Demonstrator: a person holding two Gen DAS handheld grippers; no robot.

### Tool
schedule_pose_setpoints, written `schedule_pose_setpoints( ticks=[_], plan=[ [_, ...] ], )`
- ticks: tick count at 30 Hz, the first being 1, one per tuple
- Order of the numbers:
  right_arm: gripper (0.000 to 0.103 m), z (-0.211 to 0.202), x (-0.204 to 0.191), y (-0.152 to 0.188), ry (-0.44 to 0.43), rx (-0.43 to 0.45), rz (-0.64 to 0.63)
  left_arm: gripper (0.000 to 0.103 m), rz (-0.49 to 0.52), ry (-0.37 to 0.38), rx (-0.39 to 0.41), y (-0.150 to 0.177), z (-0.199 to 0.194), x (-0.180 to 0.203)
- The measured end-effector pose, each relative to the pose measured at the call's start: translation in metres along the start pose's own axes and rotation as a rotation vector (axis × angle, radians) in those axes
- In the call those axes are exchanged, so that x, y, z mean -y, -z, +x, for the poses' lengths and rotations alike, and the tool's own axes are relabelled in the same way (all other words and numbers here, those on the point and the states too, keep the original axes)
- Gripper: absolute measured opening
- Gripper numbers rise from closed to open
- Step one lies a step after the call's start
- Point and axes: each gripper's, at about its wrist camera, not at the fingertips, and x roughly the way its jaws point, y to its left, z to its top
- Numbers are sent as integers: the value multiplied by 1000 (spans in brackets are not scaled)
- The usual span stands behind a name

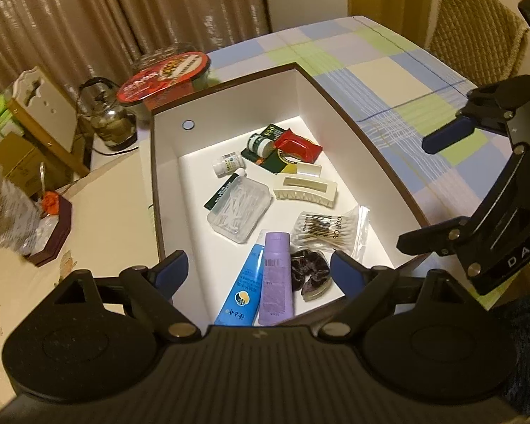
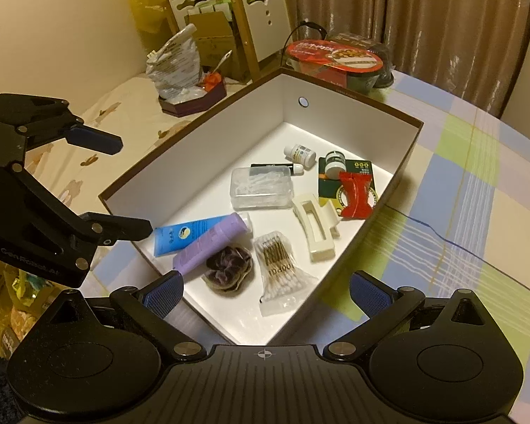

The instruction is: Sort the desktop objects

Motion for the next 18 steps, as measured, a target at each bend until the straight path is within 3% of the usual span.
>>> schedule_pose_setpoints(
  ticks=[18],
  plan=[
    [102, -27, 14, 15, -51, 29, -74, 89, -137, -96, 16, 6, -30, 39]
  ],
)
